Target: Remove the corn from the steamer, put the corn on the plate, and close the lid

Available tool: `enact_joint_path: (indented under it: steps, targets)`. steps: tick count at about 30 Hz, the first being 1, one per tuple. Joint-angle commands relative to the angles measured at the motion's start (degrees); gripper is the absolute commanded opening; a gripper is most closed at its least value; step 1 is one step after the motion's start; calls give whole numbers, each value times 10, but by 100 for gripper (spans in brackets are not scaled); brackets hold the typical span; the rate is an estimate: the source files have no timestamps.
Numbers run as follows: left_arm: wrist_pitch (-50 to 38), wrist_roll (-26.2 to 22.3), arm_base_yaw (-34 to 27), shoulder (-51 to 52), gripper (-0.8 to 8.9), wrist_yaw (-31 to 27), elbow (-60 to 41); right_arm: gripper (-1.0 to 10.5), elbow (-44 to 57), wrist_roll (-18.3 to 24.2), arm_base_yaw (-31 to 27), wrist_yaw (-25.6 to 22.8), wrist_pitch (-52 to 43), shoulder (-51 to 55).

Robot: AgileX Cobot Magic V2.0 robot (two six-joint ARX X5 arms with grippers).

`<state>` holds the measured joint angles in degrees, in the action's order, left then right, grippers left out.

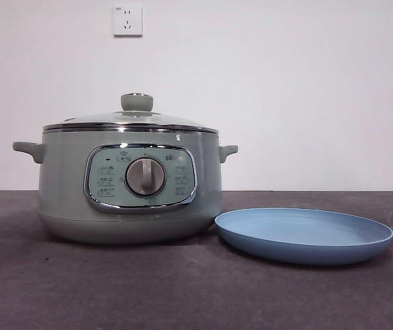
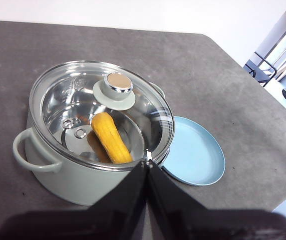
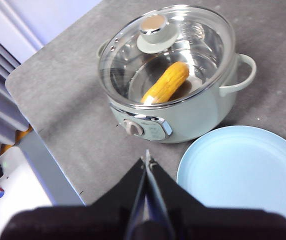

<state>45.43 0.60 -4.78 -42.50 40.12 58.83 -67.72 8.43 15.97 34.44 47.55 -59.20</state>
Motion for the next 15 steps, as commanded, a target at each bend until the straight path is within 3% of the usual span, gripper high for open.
enact_joint_path:
  steps: [1, 3, 4, 8, 11, 15]
  targets:
    - [-1, -9, 0, 2, 1, 6, 2, 7, -1, 6, 3, -1, -3, 0]
    - [-2, -9, 0, 2, 23, 6, 2, 35, -1, 6, 2, -3, -3, 1]
    - [-3, -8, 0, 2, 81, 6, 2, 91, -1, 5, 2, -3, -3, 1]
    - [-7, -9, 0, 2, 431, 8, 2, 357, -1, 3, 2, -3, -3, 1]
    - [-10, -9, 0, 2, 463, 7, 2, 482, -1, 3, 2, -3, -3, 1]
    - [-12, -8, 0, 2, 463, 8, 2, 480, -1, 3, 2, -3, -3, 1]
